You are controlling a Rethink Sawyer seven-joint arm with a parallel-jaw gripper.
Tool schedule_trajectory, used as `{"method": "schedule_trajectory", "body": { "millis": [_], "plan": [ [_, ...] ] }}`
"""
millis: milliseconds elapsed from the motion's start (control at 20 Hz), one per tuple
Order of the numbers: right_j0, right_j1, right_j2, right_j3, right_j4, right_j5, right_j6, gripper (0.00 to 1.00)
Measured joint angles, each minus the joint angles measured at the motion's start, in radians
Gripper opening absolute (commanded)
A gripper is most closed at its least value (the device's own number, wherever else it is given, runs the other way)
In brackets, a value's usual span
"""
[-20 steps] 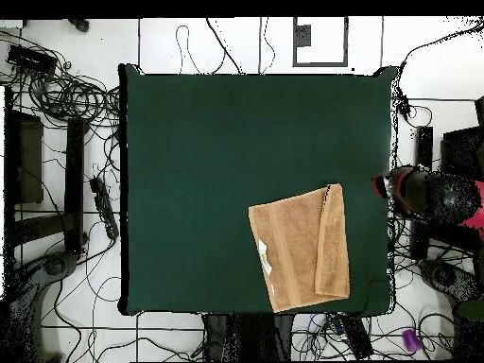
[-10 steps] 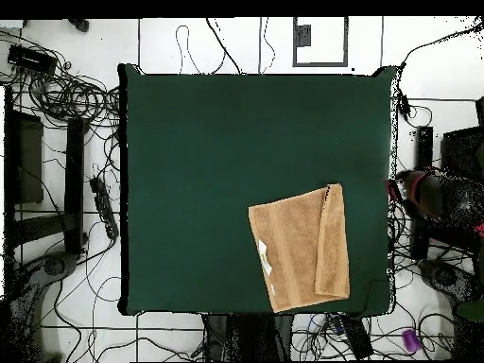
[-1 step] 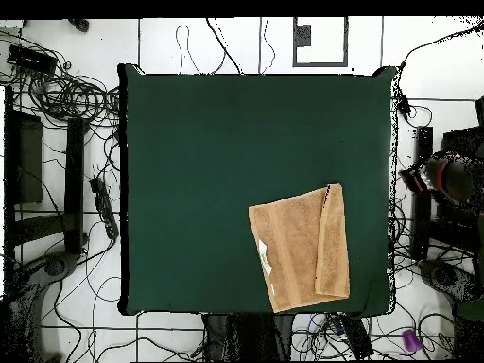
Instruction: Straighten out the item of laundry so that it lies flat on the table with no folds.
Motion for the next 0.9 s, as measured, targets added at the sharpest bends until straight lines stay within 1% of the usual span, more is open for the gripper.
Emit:
{"method": "schedule_trajectory", "body": {
  "millis": [100,150,300,350,450,550,850,900],
  "plan": [
    [0.001,0.011,0.003,-0.034,0.000,0.020,-0.036,1.00],
    [0.004,0.037,0.009,-0.108,-0.001,0.064,-0.101,1.00],
    [0.006,0.061,0.016,-0.178,-0.003,0.107,-0.152,1.00],
    [0.009,0.089,0.026,-0.259,-0.005,0.154,-0.207,1.00],
    [0.011,0.118,0.036,-0.339,-0.007,0.201,-0.263,1.00],
    [0.012,0.136,0.044,-0.394,-0.008,0.232,-0.300,1.00],
    [0.012,0.209,0.084,-0.610,-0.035,0.335,-0.447,1.00],
    [0.012,0.214,0.086,-0.626,-0.038,0.341,-0.456,1.00]
  ]
}}
